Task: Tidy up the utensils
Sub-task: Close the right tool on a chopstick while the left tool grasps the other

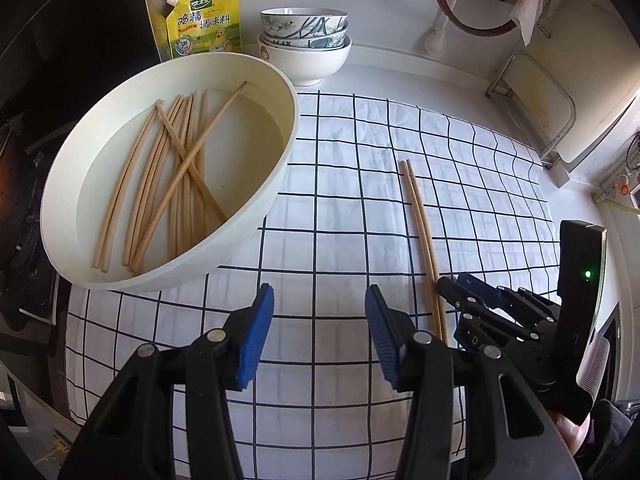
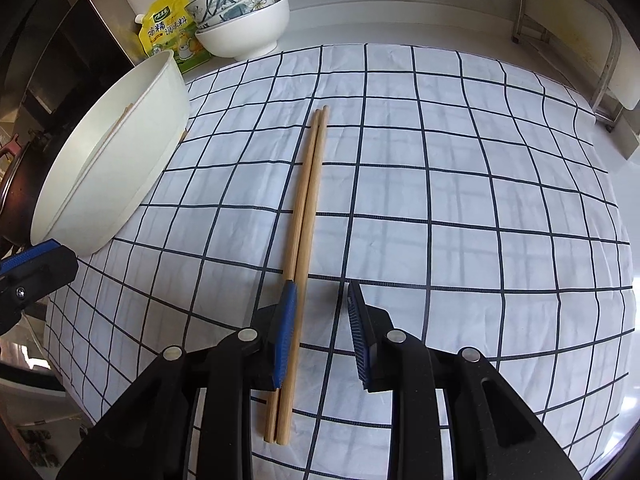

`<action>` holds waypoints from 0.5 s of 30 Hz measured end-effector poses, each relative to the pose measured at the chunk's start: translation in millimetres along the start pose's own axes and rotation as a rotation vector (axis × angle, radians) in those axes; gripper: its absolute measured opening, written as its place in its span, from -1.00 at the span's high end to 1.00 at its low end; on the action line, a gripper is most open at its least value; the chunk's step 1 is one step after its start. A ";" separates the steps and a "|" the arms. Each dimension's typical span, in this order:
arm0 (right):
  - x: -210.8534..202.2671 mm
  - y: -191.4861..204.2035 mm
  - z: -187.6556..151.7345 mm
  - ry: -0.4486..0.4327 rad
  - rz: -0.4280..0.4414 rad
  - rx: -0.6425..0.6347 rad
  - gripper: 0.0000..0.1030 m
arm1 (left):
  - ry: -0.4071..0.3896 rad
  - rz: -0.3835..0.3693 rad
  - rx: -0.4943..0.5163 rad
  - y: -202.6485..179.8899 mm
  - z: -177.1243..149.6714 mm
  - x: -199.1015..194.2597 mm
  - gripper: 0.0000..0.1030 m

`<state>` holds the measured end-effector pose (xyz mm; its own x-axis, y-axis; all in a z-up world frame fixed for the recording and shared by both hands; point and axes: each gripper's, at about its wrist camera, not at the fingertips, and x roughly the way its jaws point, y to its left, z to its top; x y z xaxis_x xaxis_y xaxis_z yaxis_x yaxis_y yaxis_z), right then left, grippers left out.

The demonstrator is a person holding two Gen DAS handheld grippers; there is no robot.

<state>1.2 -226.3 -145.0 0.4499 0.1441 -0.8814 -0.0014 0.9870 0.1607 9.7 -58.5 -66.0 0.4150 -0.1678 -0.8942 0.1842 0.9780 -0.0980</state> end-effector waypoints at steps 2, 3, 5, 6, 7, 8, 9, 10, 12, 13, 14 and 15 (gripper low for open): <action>0.6 2.9 -1.2 -0.005 -0.012 -0.017 0.51 | 0.002 -0.002 0.005 -1.1 -0.2 0.6 0.09; 0.7 4.3 -1.2 -0.007 -0.013 -0.022 0.51 | 0.003 -0.002 0.007 -1.6 -0.3 1.1 0.09; 1.3 7.6 -2.1 -0.010 -0.019 -0.033 0.51 | 0.005 -0.003 0.010 -1.9 -0.7 1.9 0.09; 1.5 9.5 -2.7 -0.013 -0.027 -0.042 0.51 | 0.006 -0.003 0.012 -2.3 -0.7 2.3 0.09; 1.6 11.3 -3.5 -0.016 -0.033 -0.052 0.51 | 0.007 -0.003 0.014 -2.6 -0.7 2.4 0.09; 2.1 13.1 -3.2 -0.019 -0.039 -0.061 0.51 | 0.008 -0.004 0.016 -3.0 -0.6 2.8 0.09; 2.4 14.6 -3.7 -0.023 -0.046 -0.070 0.51 | 0.009 -0.004 0.017 -3.4 -0.5 3.3 0.09; 2.6 15.7 -3.8 -0.025 -0.050 -0.078 0.51 | 0.010 -0.005 0.018 -3.7 -0.4 3.8 0.09; 2.9 19.3 -4.4 -0.029 -0.056 -0.096 0.54 | 0.012 -0.007 0.021 -4.8 -0.1 4.9 0.09; 3.9 21.1 -4.2 -0.030 -0.053 -0.100 0.70 | 0.013 -0.007 0.024 -5.6 -0.1 5.4 0.09; 4.1 21.8 -4.4 -0.029 -0.050 -0.103 0.83 | 0.013 -0.009 0.028 -6.7 0.1 5.9 0.09; 3.8 21.5 -4.6 -0.031 -0.048 -0.104 0.87 | 0.014 -0.009 0.032 -8.2 0.3 6.5 0.09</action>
<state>-1.2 -204.1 -147.0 0.4789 0.0958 -0.8726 -0.0709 0.9950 0.0703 11.1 -67.7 -70.9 0.4004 -0.1749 -0.8995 0.2164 0.9719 -0.0926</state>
